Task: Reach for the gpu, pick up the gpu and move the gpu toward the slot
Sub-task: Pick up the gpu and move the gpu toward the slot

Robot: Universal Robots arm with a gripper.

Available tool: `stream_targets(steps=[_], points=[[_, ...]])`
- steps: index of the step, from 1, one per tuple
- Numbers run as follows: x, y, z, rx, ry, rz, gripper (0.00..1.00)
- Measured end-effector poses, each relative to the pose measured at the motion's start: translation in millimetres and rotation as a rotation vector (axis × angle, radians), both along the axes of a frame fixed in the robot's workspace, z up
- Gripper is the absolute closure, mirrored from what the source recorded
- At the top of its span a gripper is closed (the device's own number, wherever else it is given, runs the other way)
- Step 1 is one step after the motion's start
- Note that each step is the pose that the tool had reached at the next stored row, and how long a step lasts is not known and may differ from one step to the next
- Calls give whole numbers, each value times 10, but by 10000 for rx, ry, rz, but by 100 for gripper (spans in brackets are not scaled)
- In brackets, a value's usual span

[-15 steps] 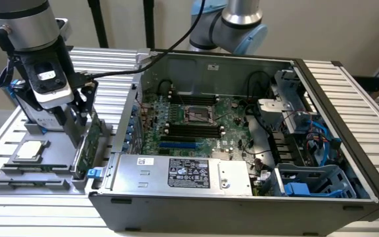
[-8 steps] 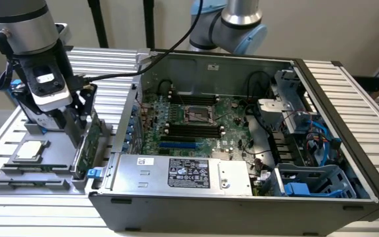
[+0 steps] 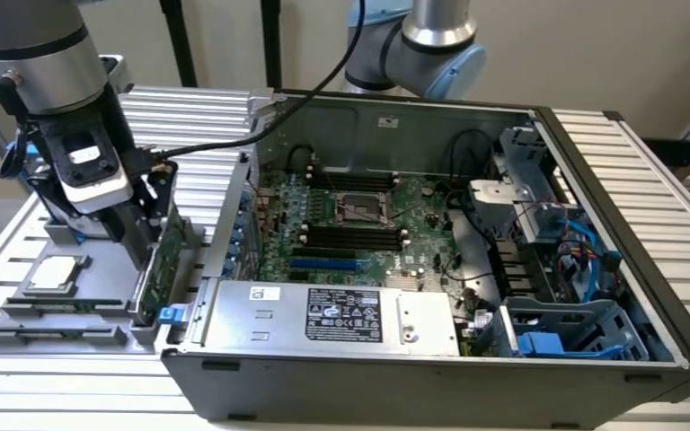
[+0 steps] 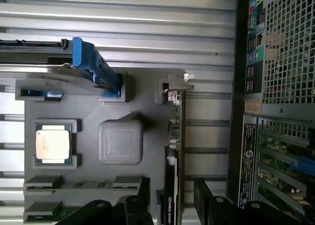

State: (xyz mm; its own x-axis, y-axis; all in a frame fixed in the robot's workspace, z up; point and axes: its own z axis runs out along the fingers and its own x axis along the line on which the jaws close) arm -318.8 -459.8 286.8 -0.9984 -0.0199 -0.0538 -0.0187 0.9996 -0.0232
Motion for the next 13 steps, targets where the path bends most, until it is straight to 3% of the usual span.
stream_targets(steps=[13], points=[[-5,0,-237,0,-43,0,52]])
